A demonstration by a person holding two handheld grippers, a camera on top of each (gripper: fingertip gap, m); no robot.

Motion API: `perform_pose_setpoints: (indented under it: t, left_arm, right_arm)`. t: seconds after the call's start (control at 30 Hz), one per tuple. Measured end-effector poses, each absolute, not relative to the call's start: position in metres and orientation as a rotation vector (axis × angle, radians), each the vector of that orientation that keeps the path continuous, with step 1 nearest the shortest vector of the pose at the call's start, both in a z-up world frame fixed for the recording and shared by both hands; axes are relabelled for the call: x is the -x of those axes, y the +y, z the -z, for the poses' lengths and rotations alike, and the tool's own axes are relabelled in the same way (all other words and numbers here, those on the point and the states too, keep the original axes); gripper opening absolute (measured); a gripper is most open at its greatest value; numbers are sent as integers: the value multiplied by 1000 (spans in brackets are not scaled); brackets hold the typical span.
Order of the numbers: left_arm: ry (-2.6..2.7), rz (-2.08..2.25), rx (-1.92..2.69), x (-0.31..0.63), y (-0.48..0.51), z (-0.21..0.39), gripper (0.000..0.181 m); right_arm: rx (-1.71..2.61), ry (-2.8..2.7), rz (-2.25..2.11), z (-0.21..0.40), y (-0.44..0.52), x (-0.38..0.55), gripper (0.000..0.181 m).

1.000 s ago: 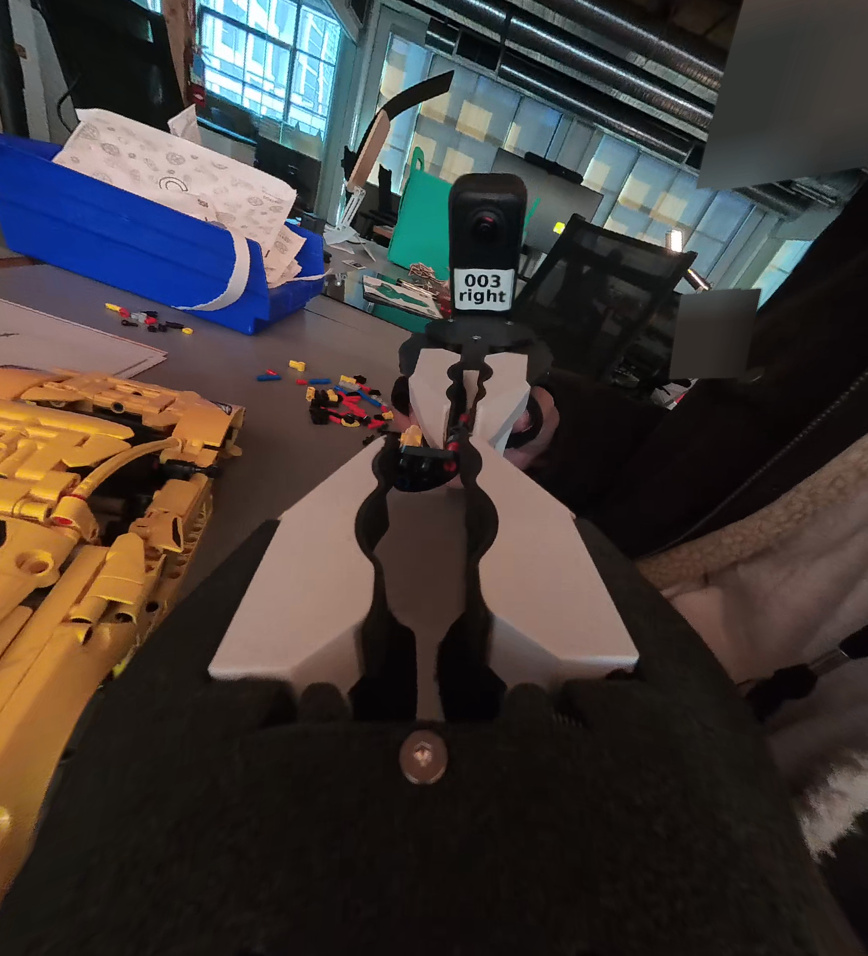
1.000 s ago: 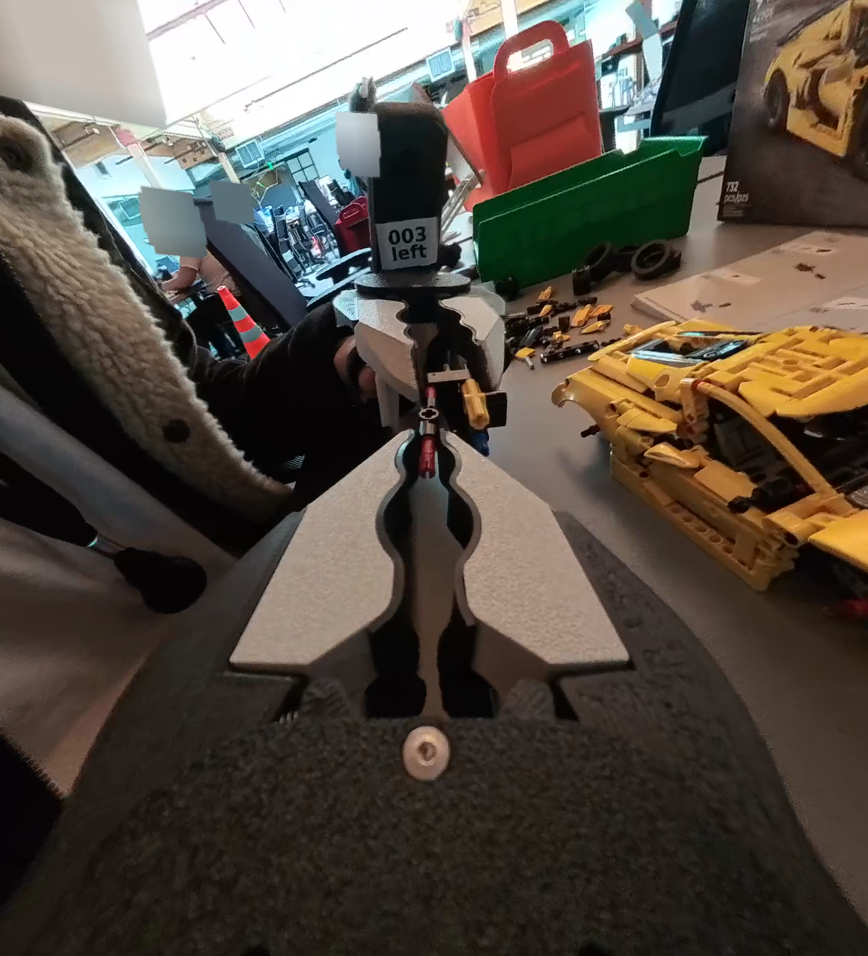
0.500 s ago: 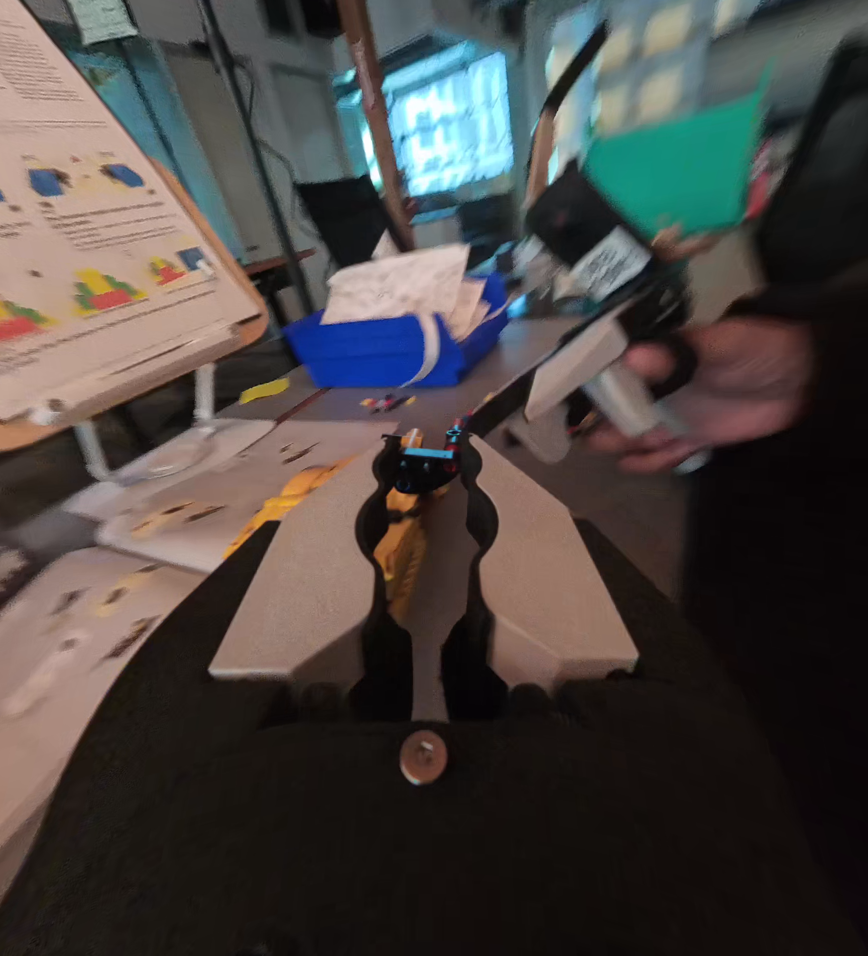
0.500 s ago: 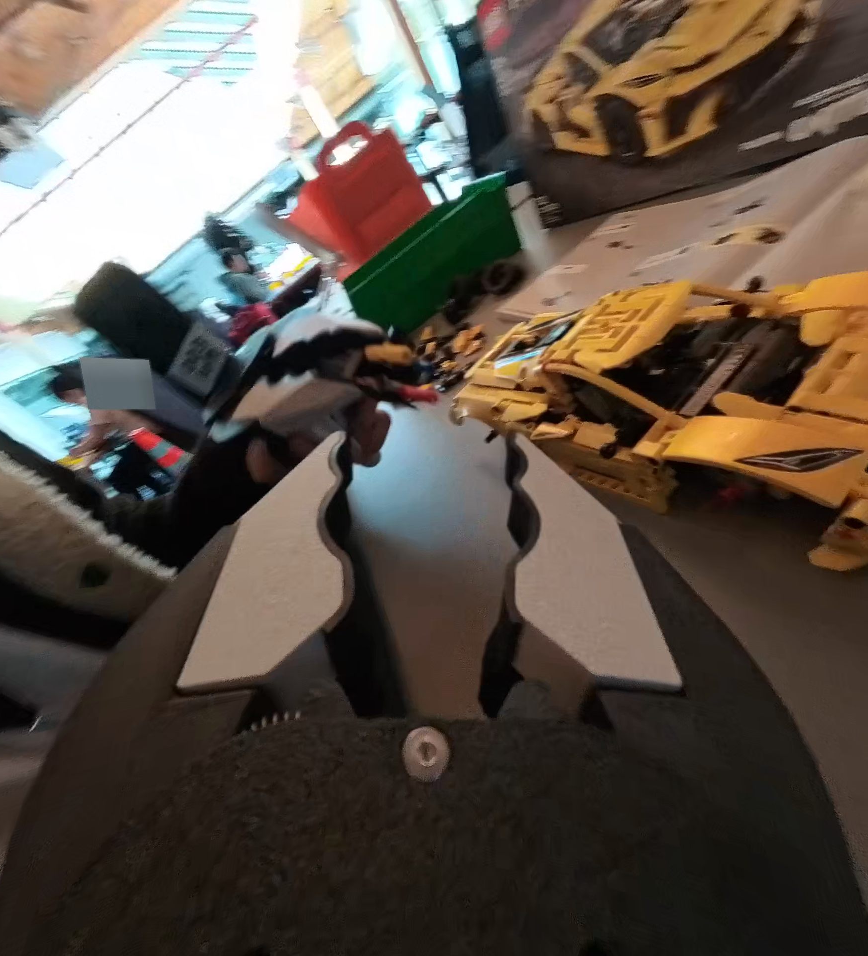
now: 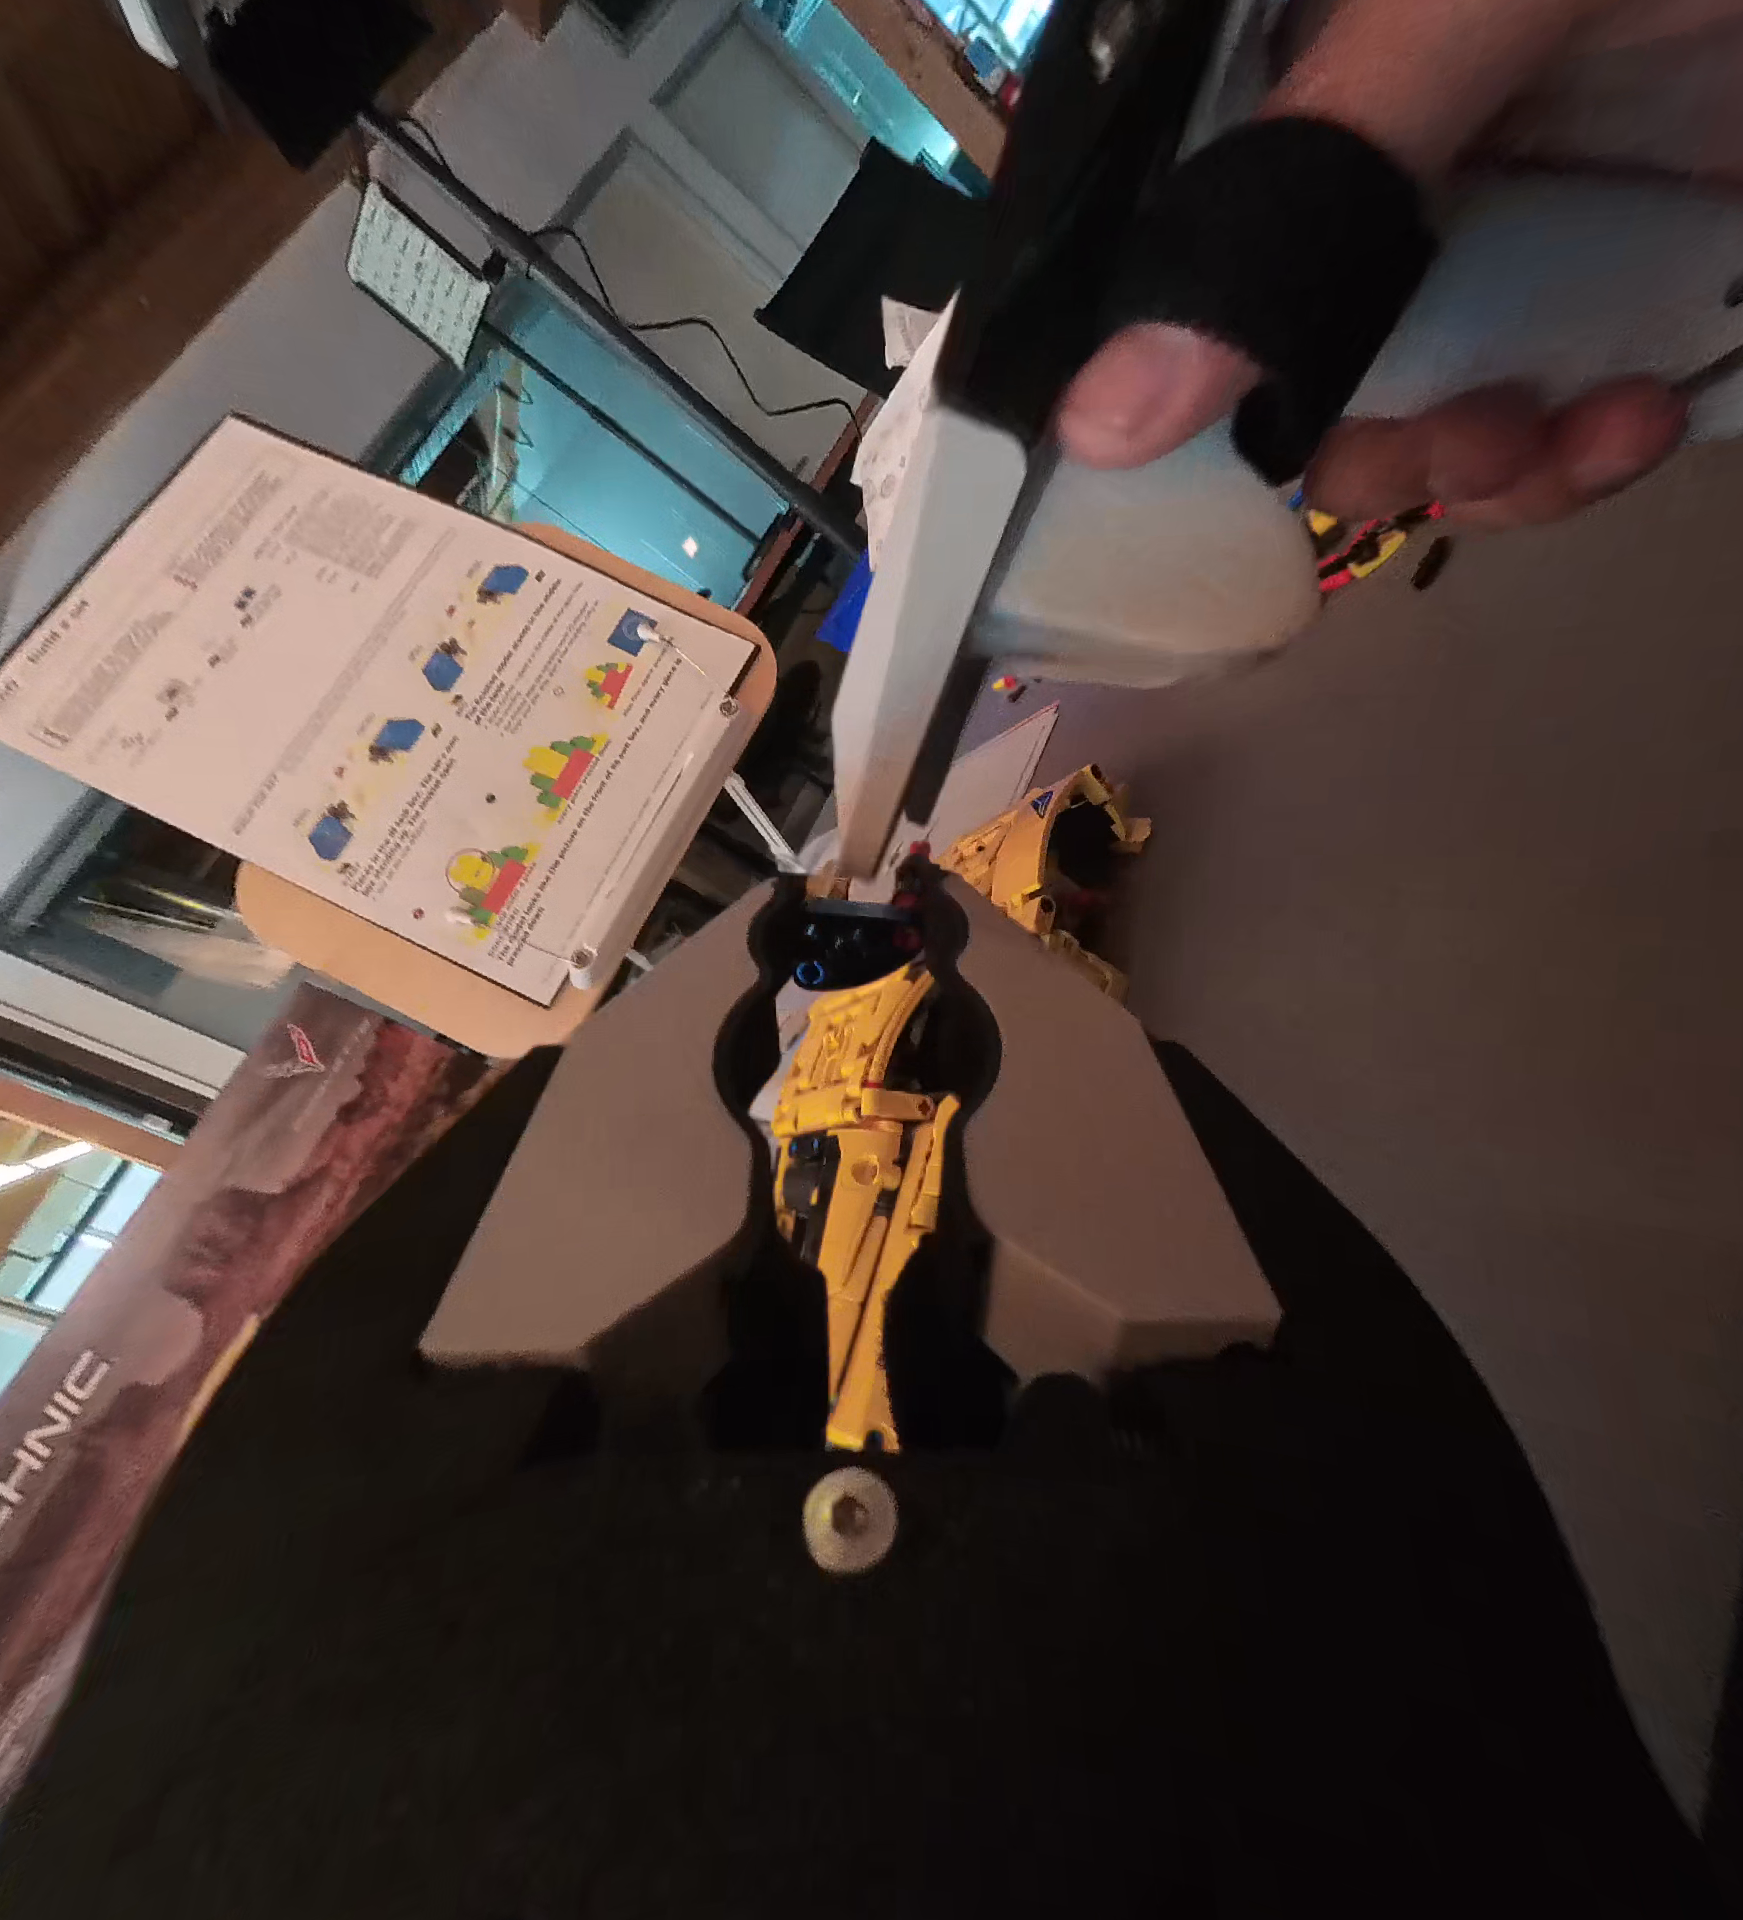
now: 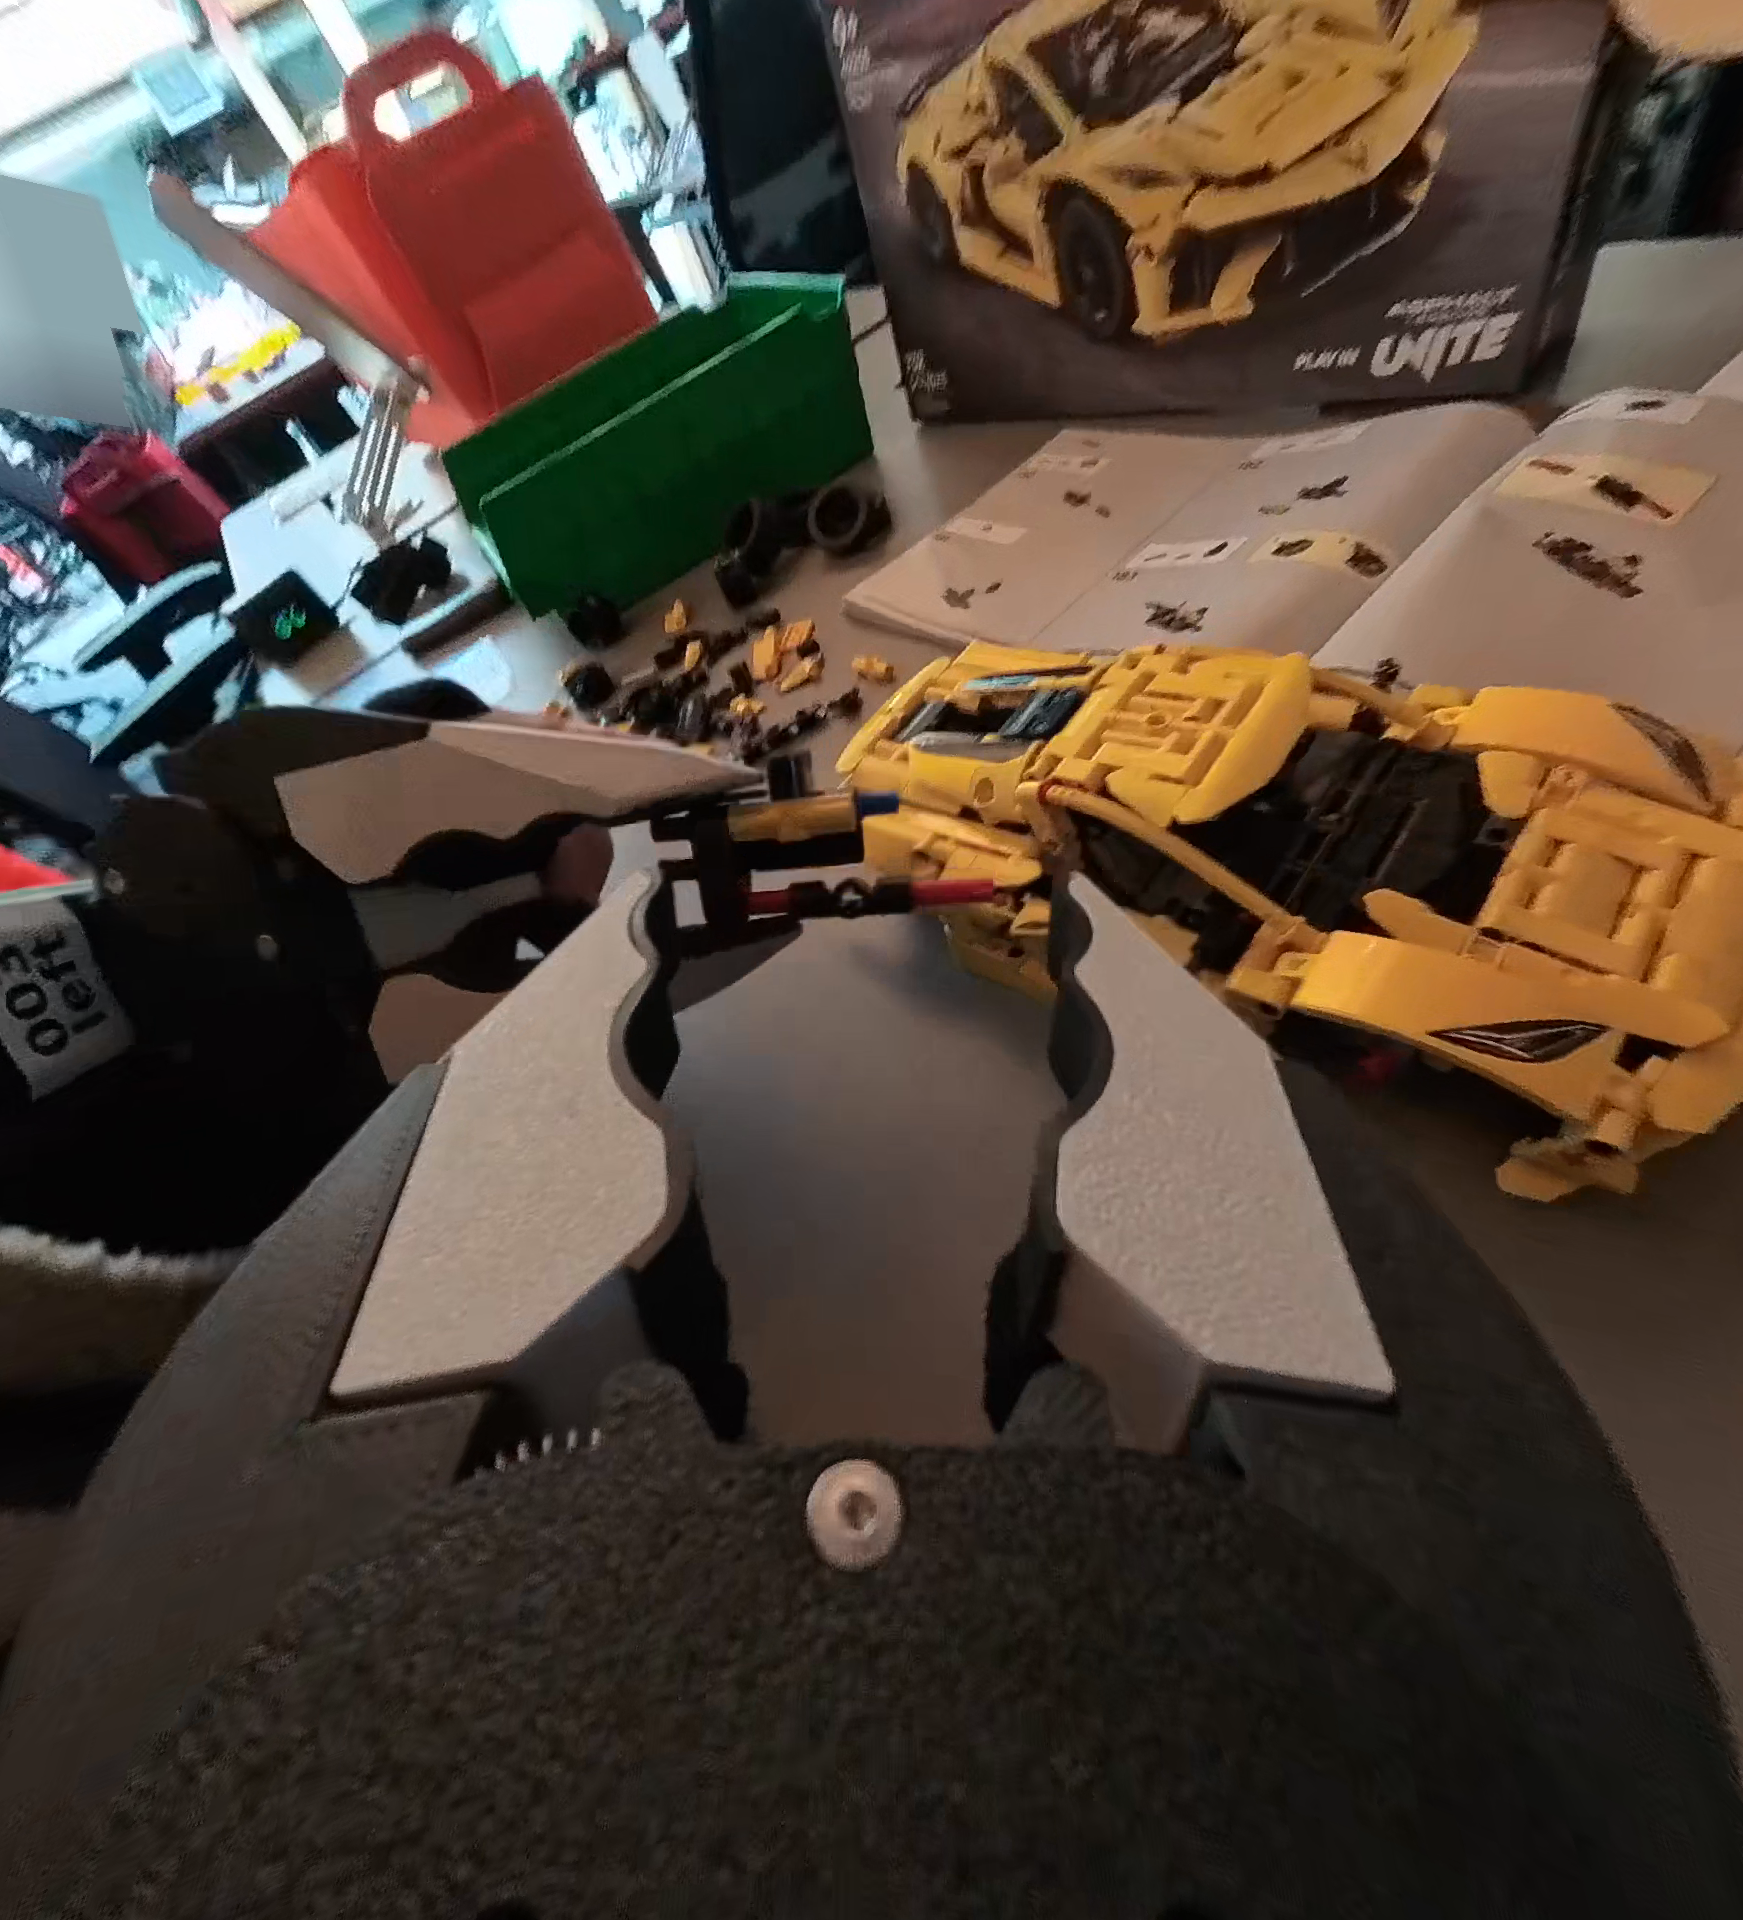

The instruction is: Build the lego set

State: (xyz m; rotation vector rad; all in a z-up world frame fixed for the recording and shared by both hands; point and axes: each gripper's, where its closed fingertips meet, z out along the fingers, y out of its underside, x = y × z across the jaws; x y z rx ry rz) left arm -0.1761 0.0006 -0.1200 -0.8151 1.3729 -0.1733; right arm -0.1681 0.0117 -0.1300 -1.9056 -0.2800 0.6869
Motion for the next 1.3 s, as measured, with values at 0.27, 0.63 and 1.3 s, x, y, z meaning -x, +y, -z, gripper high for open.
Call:
perform_pose_setpoints:
  t: [0.27, 0.63, 1.3]
  left_arm:
    - [1370, 133, 767, 176, -5, 117, 24]
    - [1367, 179, 810, 175, -4, 120, 24]
    - [1230, 1171, 1313, 178, -23, 131, 44]
  right_arm:
    - [1962, -392, -686, 136, 10, 178, 58]
    - [2030, -350, -709, 140, 7, 179, 55]
    - [1929, -1051, -751, 138, -20, 166, 56]
